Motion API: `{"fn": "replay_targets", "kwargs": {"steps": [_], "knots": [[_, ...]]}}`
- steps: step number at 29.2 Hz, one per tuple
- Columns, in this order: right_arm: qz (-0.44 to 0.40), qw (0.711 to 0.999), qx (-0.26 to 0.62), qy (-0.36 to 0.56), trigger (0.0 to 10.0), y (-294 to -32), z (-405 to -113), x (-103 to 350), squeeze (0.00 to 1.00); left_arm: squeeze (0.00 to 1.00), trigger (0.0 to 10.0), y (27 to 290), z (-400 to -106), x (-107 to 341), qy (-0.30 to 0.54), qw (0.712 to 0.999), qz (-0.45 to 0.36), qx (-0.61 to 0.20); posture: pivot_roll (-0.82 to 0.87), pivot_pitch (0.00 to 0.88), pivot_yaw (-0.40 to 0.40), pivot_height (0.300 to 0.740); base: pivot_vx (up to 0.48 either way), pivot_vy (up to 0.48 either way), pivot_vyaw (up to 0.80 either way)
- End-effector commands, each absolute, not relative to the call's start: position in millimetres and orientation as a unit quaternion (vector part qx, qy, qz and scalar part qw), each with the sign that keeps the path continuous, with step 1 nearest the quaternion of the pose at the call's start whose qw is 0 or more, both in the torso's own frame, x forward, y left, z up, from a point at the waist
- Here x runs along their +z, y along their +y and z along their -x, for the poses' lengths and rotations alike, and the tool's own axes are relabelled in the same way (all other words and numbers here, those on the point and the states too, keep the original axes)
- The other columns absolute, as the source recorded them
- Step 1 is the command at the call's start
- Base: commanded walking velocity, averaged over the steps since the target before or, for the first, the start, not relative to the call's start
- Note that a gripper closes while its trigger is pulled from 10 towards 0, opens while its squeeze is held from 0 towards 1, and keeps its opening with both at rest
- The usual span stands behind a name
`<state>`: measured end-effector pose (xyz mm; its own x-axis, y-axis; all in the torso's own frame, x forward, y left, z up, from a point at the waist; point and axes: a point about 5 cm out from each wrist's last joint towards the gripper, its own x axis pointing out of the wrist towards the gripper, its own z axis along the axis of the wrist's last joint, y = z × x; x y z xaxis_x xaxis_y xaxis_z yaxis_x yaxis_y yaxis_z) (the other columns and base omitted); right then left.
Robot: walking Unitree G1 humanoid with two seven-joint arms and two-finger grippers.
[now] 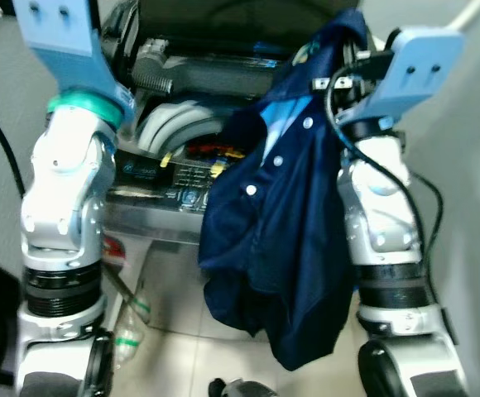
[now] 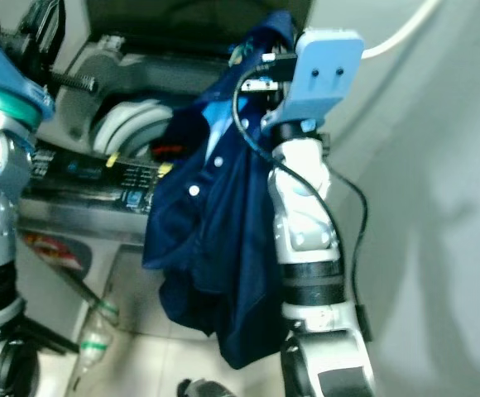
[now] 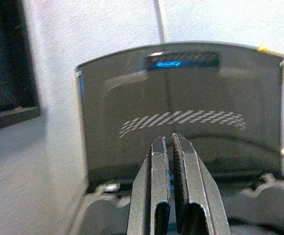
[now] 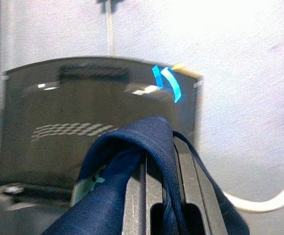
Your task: Clothes washing
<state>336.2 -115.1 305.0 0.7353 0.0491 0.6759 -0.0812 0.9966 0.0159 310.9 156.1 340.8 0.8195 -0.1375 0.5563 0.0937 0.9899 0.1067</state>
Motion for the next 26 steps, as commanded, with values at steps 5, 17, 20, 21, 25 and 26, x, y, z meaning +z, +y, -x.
{"fn": "replay_targets", "kwargs": {"steps": [5,17,20,21,25,26], "knots": [[-0.031,0.926,0.028,-0.374,10.0,-117.6,-334.8,311.5,0.00,0.00,10.0,154.0,-309.3,342.2,-0.301,0.950,-0.042,-0.064,0.07,0.000,0.012,0.740,0.000,0.000,-0.76],[-0.024,0.929,0.030,-0.369,10.0,-116.2,-336.6,307.7,0.00,0.00,10.0,155.2,-309.9,342.0,-0.300,0.952,-0.028,-0.063,0.07,0.000,0.010,0.740,0.000,0.240,0.00],[-0.023,0.929,0.031,-0.367,10.0,-115.7,-337.0,306.8,0.00,0.00,10.0,155.3,-309.7,342.0,-0.300,0.951,-0.029,-0.062,0.07,0.000,0.010,0.740,0.000,0.480,0.00],[-0.023,0.929,0.031,-0.367,10.0,-115.7,-337.0,306.8,0.00,0.00,10.0,155.3,-309.7,342.0,-0.300,0.951,-0.029,-0.062,0.07,0.000,0.010,0.740,0.000,0.480,0.00],[-0.022,0.930,0.032,-0.367,10.0,-115.2,-337.1,306.6,0.00,0.00,10.0,155.3,-309.6,342.0,-0.300,0.951,-0.029,-0.061,0.07,0.000,0.010,0.740,0.000,0.480,0.00],[-0.022,0.930,0.032,-0.367,10.0,-115.1,-337.2,306.6,0.00,0.00,10.0,155.1,-309.6,341.9,-0.300,0.951,-0.033,-0.060,0.07,0.000,0.010,0.740,0.000,0.000,0.00]]}}
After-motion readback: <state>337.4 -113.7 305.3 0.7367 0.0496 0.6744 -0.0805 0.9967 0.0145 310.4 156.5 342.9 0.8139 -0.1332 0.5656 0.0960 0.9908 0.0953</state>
